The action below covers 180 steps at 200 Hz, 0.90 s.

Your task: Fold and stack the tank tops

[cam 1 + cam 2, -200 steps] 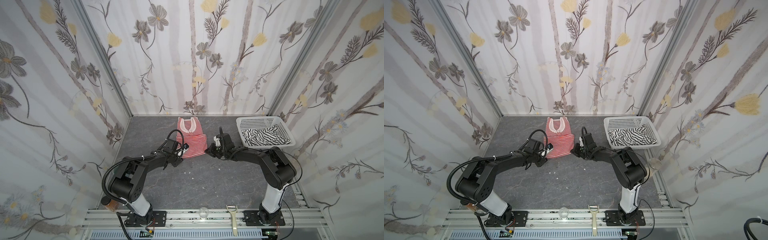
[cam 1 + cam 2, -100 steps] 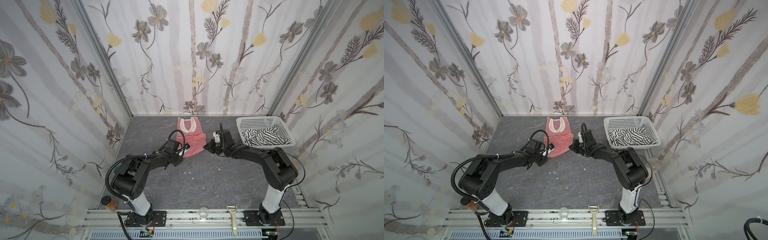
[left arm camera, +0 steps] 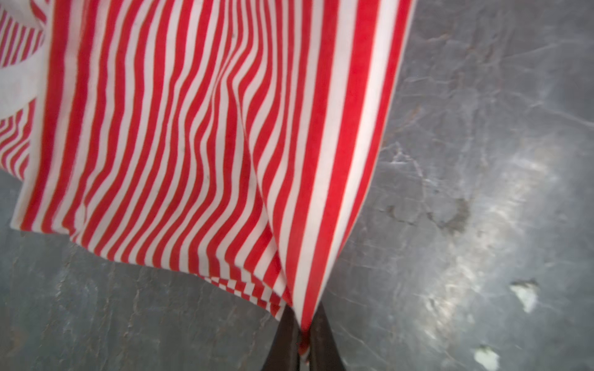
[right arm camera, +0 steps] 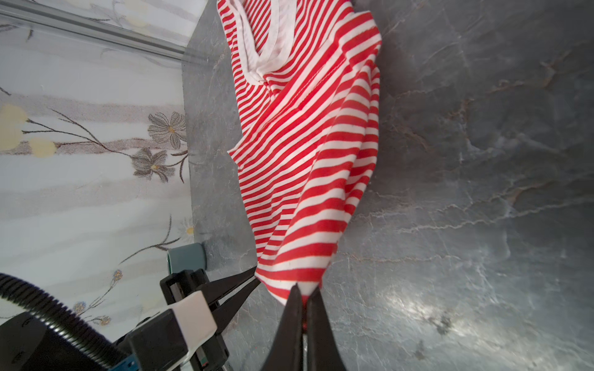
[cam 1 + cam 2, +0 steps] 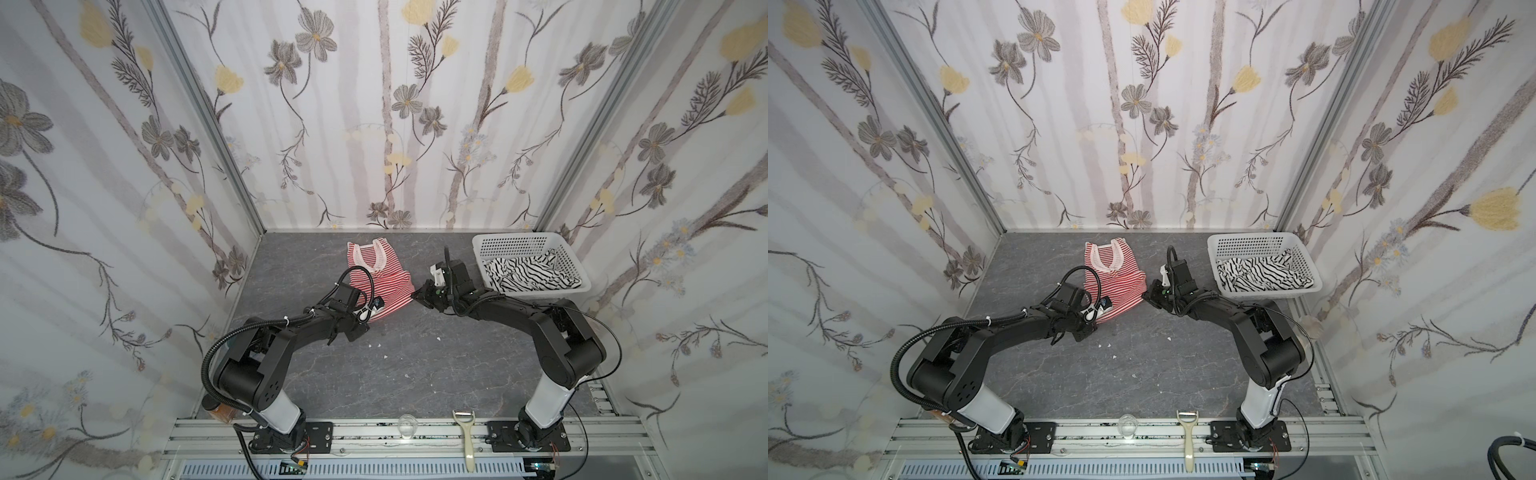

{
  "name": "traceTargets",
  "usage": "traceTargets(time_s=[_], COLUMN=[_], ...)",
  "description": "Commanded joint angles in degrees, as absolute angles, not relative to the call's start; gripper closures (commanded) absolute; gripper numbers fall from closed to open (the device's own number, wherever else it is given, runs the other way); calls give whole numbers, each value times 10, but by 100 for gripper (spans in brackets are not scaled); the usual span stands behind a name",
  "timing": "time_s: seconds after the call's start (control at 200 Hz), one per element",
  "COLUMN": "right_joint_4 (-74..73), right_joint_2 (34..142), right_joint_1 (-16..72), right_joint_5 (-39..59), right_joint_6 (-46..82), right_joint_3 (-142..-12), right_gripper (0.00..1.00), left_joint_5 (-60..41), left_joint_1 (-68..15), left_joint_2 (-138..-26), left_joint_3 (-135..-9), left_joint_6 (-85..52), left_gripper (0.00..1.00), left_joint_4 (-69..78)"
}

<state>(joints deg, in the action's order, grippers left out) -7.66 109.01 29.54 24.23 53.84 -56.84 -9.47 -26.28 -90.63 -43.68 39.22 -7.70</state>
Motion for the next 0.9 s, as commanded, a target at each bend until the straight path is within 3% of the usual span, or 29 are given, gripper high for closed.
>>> traceTargets(time_s=[0.0,0.265,0.495,0.739,0.894], right_joint_4=[-85,-64,11,58,69], right_joint_2=[1055,897,786,800,860], right_joint_1=[297,318,334,339,336], right_joint_5=[226,193,169,175,187], right_joint_6=[533,548,550,539,526], right_joint_3=[-536,-406,-406,-497,-577], right_gripper=[100,100,100,100,100], left_joint_5=[-158,-247,-346,-390,-417], left_joint_1=[-279,-335,-354,-348,-300], left_joint_2=[-877,-814,-765,-764,-809], left_joint_3=[-439,-456,-507,-577,-614], left_joint_6=[400,391,390,397,417], left_gripper=[93,93,93,93,94], left_joint_4=[-162,-304,-393,-421,-421])
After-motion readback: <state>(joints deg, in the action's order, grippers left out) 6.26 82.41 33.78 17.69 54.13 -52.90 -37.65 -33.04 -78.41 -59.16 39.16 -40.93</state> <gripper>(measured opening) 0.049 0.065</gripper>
